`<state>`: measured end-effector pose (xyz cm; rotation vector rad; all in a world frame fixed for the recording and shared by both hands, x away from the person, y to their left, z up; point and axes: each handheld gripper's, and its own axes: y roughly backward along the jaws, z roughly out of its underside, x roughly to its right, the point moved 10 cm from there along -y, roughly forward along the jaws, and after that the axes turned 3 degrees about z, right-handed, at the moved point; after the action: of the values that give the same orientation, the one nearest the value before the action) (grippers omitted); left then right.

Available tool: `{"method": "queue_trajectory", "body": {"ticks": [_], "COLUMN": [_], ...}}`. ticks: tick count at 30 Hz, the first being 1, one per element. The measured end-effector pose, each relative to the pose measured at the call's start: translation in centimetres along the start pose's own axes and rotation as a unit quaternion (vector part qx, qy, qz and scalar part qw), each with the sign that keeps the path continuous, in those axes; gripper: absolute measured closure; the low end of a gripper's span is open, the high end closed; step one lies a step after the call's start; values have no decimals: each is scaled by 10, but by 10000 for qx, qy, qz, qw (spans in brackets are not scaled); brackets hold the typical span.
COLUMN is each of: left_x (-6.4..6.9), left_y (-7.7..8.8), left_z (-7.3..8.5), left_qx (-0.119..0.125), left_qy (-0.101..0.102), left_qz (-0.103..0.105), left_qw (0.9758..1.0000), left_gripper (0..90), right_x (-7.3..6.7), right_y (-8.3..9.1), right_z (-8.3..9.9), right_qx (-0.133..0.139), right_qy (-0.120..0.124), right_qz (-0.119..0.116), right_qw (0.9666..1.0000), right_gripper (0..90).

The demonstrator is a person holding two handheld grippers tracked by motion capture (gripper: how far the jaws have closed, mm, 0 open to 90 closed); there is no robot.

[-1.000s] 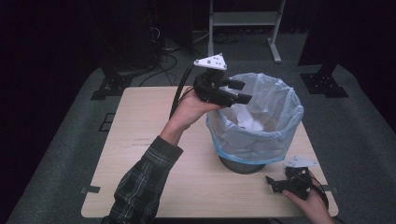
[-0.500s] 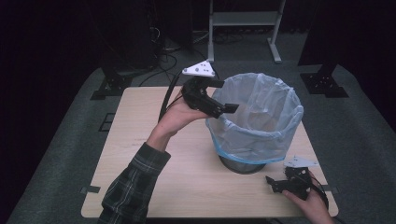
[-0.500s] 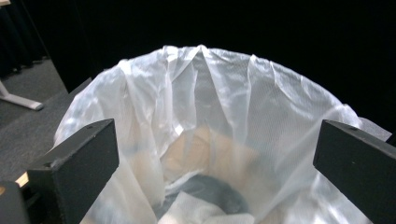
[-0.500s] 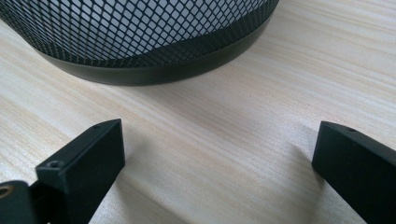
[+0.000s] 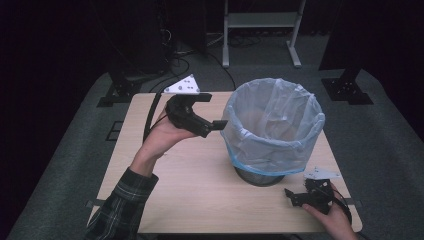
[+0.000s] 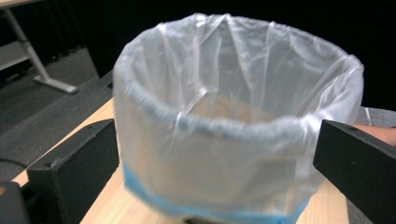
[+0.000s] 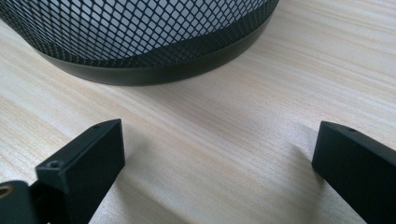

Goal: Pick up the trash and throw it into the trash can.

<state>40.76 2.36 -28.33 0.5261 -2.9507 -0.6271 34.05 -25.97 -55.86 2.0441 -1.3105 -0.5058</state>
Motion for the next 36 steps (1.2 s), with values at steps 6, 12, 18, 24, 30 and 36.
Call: {"method": "queue_trajectory", "body": {"ticks": [6,12,18,24,30,36], "left_x": [-9,-14,-15,-12,-12,-10], "left_y": [16,33,44,51,54,51], "left_z": [23,42,64,96,128,166], "left_qx": [-51,-45,-135,-307,-509,-710], "left_qy": [131,226,295,425,535,694], "left_qz": [-250,-562,-879,-1059,-1307,-1433], "left_qw": [9996,9982,9956,9930,9887,9847], "left_gripper": [0,0,0,0,0,0], "right_x": [0,0,0,0,0,0], "right_y": [0,0,0,0,0,0], "right_z": [0,0,0,0,0,0], "right_qx": [0,-1,0,0,0,0], "right_qy": [1,0,2,1,1,5], "right_qz": [0,0,0,1,1,0], "right_qw": [10000,10000,10000,10000,10000,10000], "right_gripper": [10,9,9,9,9,10]}}
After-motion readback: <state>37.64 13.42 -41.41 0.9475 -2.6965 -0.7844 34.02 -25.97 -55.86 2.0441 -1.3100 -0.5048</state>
